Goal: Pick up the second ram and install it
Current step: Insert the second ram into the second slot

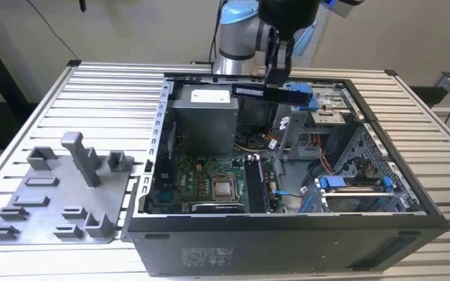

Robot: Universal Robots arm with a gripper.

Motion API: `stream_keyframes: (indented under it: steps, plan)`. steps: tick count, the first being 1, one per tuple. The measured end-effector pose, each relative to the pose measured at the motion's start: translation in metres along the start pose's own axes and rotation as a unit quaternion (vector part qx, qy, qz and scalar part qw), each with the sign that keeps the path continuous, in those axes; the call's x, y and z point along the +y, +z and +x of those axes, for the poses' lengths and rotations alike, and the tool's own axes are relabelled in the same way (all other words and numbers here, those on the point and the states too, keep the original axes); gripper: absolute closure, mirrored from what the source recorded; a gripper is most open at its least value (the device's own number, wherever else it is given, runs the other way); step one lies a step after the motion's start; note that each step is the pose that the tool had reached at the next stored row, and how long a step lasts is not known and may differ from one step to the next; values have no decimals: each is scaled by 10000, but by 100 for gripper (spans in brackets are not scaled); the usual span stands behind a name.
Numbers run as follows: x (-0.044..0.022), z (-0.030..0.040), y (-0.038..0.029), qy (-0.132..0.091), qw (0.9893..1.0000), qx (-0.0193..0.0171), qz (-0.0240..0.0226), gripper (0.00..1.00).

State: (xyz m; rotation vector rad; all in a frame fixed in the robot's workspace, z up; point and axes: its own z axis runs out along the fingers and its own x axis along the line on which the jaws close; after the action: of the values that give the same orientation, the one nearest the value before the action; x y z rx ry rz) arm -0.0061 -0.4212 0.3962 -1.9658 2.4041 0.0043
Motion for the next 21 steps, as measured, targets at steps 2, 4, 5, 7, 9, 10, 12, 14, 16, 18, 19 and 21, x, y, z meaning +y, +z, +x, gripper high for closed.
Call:
stream_keyframes:
  steps: [2, 4, 5, 7, 9, 10, 12, 14, 16, 18, 19, 21]
  plan:
    - [0, 0, 3, 165, 9999, 3, 5, 86]
    - [0, 1, 5, 331, 9995, 7, 10, 86]
    - [0, 1, 6, 413, 9991, 9, 13, 86]
    - [0, 0, 7, 579, 9983, 13, 18, 86]
    - [0, 1, 11, 744, 9972, 16, 22, 86]
    - [0, 0, 12, 818, 9966, 18, 25, 86]
    - [0, 1, 15, 967, 9953, 23, 29, 86]
    - [0, 1, 18, 1116, 9937, 27, 34, 86]
    - [0, 1, 20, 1280, 9918, 31, 39, 86]
    - [1, 1, 24, 1442, 9895, 35, 44, 86]
    - [1, 1, 25, 1520, 9884, 37, 47, 86]
    - [1, 1, 28, 1680, 9858, 42, 52, 86]
